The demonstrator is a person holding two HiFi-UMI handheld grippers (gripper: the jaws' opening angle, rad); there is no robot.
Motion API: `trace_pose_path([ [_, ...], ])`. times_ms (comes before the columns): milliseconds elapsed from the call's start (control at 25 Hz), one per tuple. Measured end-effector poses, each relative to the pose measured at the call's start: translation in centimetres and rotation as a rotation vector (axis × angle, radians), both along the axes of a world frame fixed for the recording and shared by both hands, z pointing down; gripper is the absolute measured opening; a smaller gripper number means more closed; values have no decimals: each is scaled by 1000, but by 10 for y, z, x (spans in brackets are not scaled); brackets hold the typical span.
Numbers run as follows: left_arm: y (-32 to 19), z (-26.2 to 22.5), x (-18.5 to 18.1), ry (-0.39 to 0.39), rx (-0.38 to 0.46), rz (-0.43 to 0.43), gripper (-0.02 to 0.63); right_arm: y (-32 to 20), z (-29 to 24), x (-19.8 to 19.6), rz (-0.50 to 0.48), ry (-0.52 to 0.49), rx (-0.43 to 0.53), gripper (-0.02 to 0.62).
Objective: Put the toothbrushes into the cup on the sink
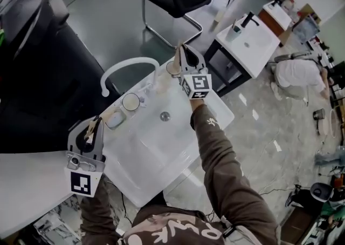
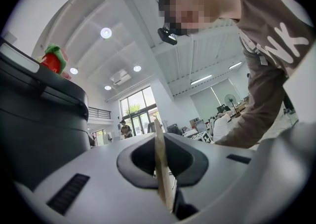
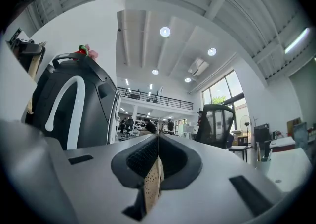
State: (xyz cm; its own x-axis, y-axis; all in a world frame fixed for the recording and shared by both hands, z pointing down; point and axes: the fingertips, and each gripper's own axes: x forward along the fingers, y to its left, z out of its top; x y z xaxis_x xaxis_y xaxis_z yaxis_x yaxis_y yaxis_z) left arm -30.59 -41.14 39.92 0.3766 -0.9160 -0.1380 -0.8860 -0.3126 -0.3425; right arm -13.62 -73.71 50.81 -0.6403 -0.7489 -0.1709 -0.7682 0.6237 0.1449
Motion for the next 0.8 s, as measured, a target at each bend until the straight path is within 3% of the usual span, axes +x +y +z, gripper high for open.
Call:
trace_pose_path([
  [440, -5, 16, 2, 3, -22, 4, 15, -6, 64, -10, 7, 113, -102, 35],
  [480, -6, 18, 3, 1, -25, 7, 15, -6, 69, -9, -8, 112, -122, 66],
  [560, -9, 22, 5, -2, -33, 13, 15, -2, 72, -8, -38, 103, -139, 198],
  [800, -30, 39, 6, -8, -54, 22, 15, 24, 30, 4, -73, 88, -35, 262],
])
